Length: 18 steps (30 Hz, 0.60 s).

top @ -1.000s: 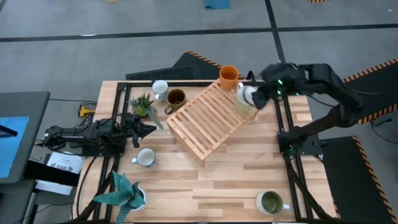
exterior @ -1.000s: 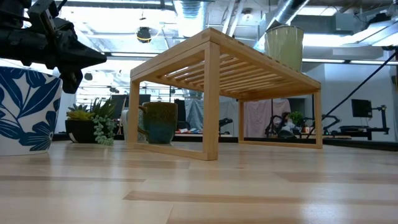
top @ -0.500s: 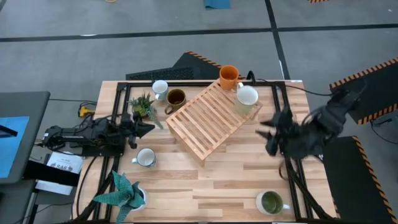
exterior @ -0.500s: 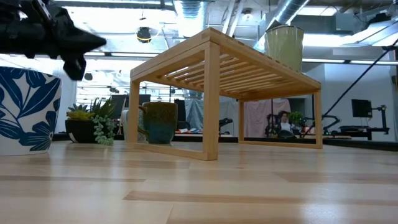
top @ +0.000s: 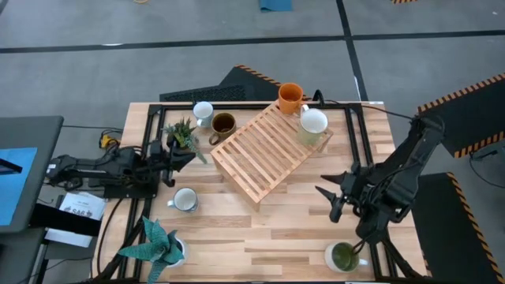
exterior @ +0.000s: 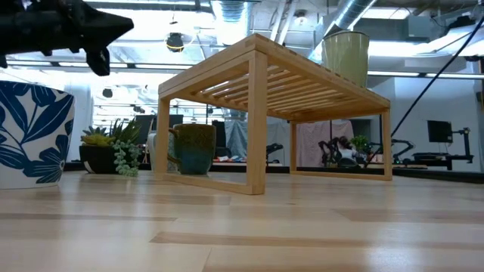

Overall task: Place coffee mugs
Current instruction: Put the light blue patterned mug on the shelf

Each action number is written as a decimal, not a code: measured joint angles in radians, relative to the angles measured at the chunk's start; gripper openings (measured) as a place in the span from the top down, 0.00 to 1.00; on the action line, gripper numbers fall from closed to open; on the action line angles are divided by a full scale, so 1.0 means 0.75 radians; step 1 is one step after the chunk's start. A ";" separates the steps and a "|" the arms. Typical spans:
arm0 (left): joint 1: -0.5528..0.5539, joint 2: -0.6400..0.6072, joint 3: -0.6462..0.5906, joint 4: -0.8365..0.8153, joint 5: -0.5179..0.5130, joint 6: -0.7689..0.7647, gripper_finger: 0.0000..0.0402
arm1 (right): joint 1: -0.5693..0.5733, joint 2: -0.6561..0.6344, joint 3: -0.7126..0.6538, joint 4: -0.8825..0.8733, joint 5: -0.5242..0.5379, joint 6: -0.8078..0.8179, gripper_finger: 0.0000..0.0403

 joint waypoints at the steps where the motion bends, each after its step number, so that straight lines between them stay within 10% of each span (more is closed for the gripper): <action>1: 0.000 0.038 0.024 0.000 -0.015 0.018 0.96 | 0.000 0.011 -0.003 0.005 0.007 0.000 0.49; 7: 0.000 0.279 0.251 -0.083 -0.151 0.170 0.83 | -0.044 0.059 -0.035 0.042 0.032 0.002 0.49; 13: 0.084 0.549 0.634 -0.618 -0.547 0.213 0.68 | -0.130 0.117 -0.041 0.041 0.030 0.002 0.49; 18: 0.347 0.817 0.947 -1.075 -0.418 0.176 0.62 | -0.213 0.166 -0.041 0.040 -0.032 -0.040 0.49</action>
